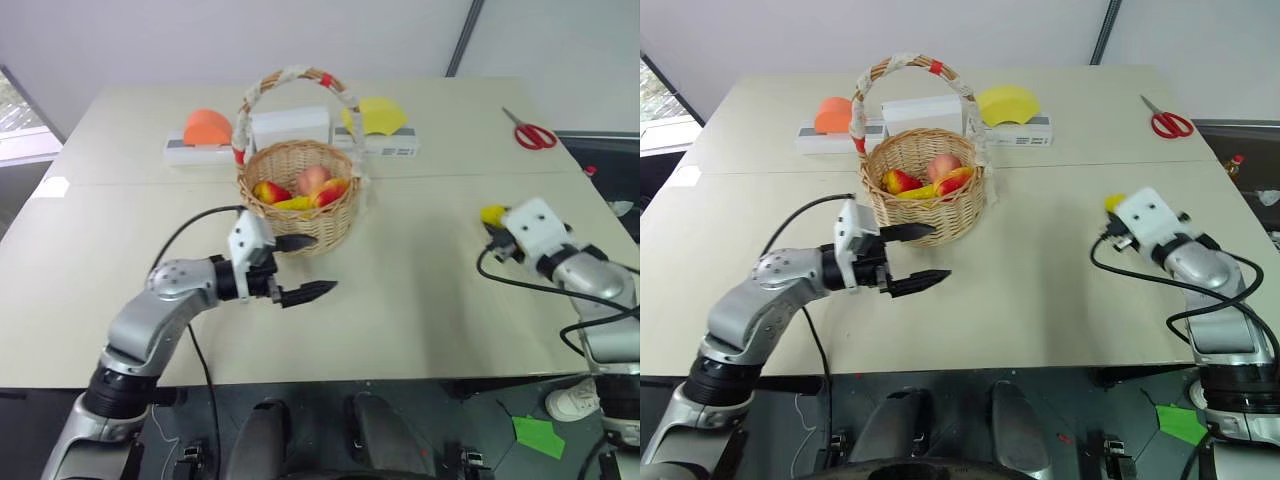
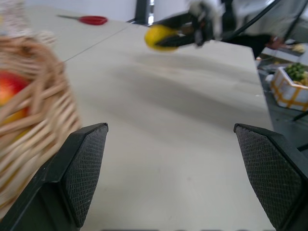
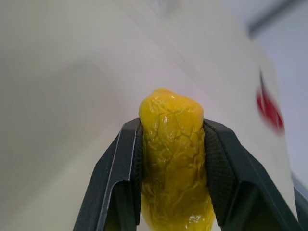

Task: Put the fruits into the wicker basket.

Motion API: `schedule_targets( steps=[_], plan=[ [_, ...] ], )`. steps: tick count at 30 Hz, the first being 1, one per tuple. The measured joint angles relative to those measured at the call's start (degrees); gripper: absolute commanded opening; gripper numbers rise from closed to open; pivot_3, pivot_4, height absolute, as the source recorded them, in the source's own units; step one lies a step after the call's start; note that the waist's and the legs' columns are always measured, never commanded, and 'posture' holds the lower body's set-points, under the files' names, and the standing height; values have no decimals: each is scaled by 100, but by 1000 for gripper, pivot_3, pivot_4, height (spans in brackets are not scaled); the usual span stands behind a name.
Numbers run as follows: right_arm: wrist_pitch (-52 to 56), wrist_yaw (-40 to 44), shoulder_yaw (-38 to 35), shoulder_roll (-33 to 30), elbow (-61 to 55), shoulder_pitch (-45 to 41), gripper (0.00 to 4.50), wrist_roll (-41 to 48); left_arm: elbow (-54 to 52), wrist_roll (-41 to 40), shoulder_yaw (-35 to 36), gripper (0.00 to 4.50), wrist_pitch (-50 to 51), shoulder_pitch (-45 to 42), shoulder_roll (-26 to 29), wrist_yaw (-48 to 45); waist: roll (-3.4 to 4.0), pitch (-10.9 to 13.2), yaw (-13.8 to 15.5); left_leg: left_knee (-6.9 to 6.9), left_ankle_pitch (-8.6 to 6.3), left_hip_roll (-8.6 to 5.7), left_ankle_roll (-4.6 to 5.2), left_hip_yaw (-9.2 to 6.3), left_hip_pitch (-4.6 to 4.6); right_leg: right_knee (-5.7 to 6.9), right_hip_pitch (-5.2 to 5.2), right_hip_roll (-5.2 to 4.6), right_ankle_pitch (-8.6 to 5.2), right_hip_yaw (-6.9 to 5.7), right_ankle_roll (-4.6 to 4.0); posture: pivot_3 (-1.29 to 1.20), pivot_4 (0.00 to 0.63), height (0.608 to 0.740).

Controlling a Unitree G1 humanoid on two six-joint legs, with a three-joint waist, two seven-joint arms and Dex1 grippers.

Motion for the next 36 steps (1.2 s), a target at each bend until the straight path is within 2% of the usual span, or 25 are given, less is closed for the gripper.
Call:
schedule_targets(
  steps=[3, 5, 9, 13, 18, 19, 20, 23, 28, 32, 36],
  plan=[
    [398, 398, 729, 768, -1053, -1055, 1246, 902, -36, -256, 583, 4500, 105, 165, 213, 43, -1, -1, -46, -1, 0, 27, -1, -23, 1, 6, 4, 19, -1, -14, -6, 0, 150, 740],
    [515, 406, 1112, 1135, -1020, -1540, 1246, 958, -65, -265, 742, 4500, 118, 329, 306, 73, -5, -2, 44, 0, 0, 27, -1, -23, -4, 2, 4, 28, 0, -14, -8, 0, 150, 740],
    [466, 95, 1911, 2020, 90, -2398, 1246, 421, -190, -283, 878, 4500, 178, 493, 334, 218, -7, -2, 86, 0, 3, 3, -6, -16, -11, 1, -4, -12, 1, -14, -8, 0, 150, 740],
    [128, -406, 2337, 2742, 1596, -3045, 1246, -233, -505, -394, 888, 4500, 220, 568, 234, 446, -8, -3, 85, -6, 3, -13, -6, -15, -18, 0, -11, -27, 2, -14, -7, 0, 150, 740],
    [-262, -671, 2331, 3027, 2685, -3280, 3656, -558, -706, -439, 889, 4500, 232, 739, 160, 674, -6, -2, 75, -11, 2, -15, -6, -15, -20, -2, -18, -29, 2, -13, -7, 0, 150, 740],
    [-333, -684, 2305, 3063, 2713, -3294, 4338, -558, -724, -449, 889, 4500, 232, 741, 150, 699, -6, -2, 67, -11, 3, -14, -7, -15, -20, -1, -18, -28, 2, -13, -7, 0, 150, 740],
    [-391, -681, 2277, 3089, 2697, -3311, 4439, -553, -727, -457, 889, 4500, 232, 740, 148, 719, -6, -2, 60, -11, 3, -12, -7, -15, -20, 0, -18, -27, 2, -13, -7, 0, 150, 740],
    [-437, -444, 2077, 2963, 2066, -3180, 4439, -354, -731, -463, 876, 4500, 231, 736, 133, 772, -6, -2, 55, -11, 2, -11, -6, -18, -20, 2, -19, -25, 2, -13, -6, 0, 150, 740],
    [324, 178, 1512, 2396, 124, -2035, 4439, 714, -708, -462, 866, 4500, 210, 714, 94, 836, -7, -2, 101, -10, 1, -14, -4, -20, -20, -8, -9, -29, 2, -15, -6, 0, 150, 740],
    [1214, -144, 886, 2219, -337, -1592, 4439, 1137, -698, -522, 872, 4500, 186, 649, -54, 875, -6, -1, 53, -9, 1, -9, -4, -16, -13, -2, -9, -29, 2, -12, -6, 0, 150, 740],
    [1428, -661, 723, 2306, -122, -1577, 4439, 1020, -634, -640, 880, 4500, 186, 502, -104, 887, -5, -1, 36, -12, 2, -4, -4, -15, -7, 7, -13, -5, 1, -11, -9, 0, 150, 740]
  ],
)
